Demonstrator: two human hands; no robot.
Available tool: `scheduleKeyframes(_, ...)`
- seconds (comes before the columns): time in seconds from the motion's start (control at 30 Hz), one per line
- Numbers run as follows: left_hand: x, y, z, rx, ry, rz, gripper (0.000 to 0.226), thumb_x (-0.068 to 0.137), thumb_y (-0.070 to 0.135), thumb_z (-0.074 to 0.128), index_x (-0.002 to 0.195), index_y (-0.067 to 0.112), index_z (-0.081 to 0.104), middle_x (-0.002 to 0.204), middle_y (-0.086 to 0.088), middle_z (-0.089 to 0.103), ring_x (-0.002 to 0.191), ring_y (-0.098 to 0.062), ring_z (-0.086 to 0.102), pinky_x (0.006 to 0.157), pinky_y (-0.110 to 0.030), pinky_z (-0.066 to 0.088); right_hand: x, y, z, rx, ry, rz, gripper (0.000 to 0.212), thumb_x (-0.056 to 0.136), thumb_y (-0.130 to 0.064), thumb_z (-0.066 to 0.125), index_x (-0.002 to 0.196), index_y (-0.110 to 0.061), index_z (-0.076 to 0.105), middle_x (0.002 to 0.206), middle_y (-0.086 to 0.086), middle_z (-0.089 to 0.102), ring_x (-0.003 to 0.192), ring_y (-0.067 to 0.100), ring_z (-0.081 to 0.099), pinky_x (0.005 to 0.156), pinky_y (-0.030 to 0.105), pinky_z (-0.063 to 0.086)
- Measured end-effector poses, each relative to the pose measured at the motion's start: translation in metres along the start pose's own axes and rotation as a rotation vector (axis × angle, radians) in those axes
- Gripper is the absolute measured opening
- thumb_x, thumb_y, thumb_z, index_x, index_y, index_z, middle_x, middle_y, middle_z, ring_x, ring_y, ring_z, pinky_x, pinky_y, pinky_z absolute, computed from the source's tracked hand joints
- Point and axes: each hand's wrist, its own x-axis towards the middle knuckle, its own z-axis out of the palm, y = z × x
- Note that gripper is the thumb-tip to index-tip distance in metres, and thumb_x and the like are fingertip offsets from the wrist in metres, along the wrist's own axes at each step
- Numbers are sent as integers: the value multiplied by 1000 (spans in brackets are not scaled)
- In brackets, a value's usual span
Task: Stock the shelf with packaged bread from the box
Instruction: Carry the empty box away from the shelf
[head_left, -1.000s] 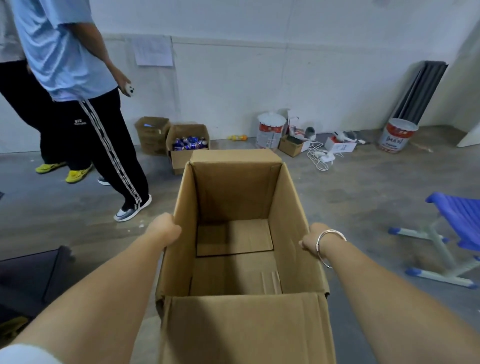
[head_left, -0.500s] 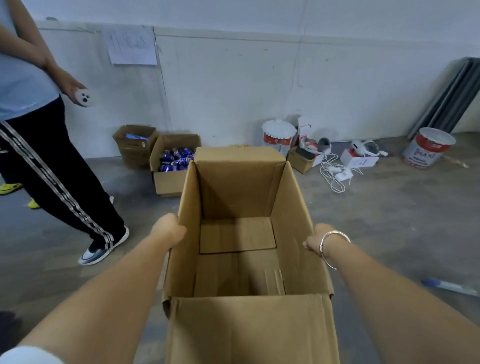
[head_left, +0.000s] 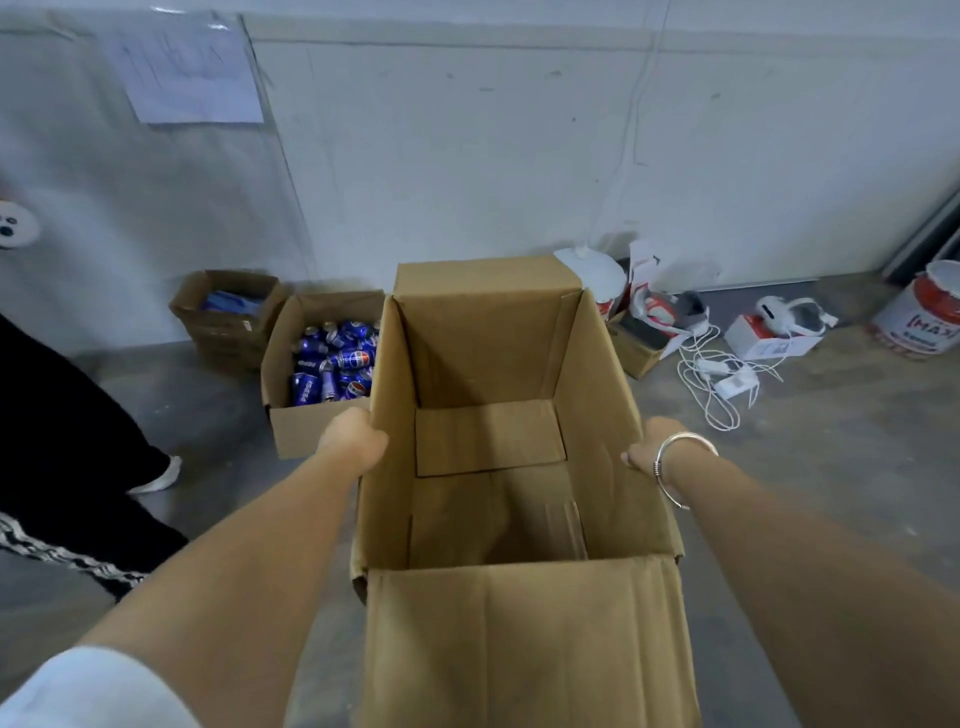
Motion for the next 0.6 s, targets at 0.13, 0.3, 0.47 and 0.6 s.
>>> scheduleKeyframes(0.13,83,41,-3,-15,-29,-48,17,91,11,49,108,6,52,98,-12,57,92,-26,58,75,-35,45,88,-35,-27,9,-20,8,38,90,-19,55,123,0,51,124,18,55,112,34,54,76,27,39)
scheduleKeyframes(0.3,199,85,8,-99,-21,-122,25,92,13,51,113,1,54,104,-16,59,94,-28,58,80,-38,47,216,-82,-57,-14,-40,-30,40,91,-20,54,127,-2,48,126,17,55,114,32,54,83,29,44)
scheduleKeyframes(0.47,313,124,23,-107,3,-182,24,92,15,52,110,-1,53,86,-10,55,84,-26,53,72,-35,44,350,-133,-87,-64,-82,-91,43,91,-20,53,130,-3,47,129,17,53,117,32,53,89,32,46)
scheduleKeyframes(0.6,403,150,39,-112,19,-214,23,93,16,50,110,2,54,90,-10,56,85,-25,54,71,-34,43,452,-169,-95,-57,-88,-88,40,91,-17,53,129,-5,50,124,15,57,111,30,56,83,30,46)
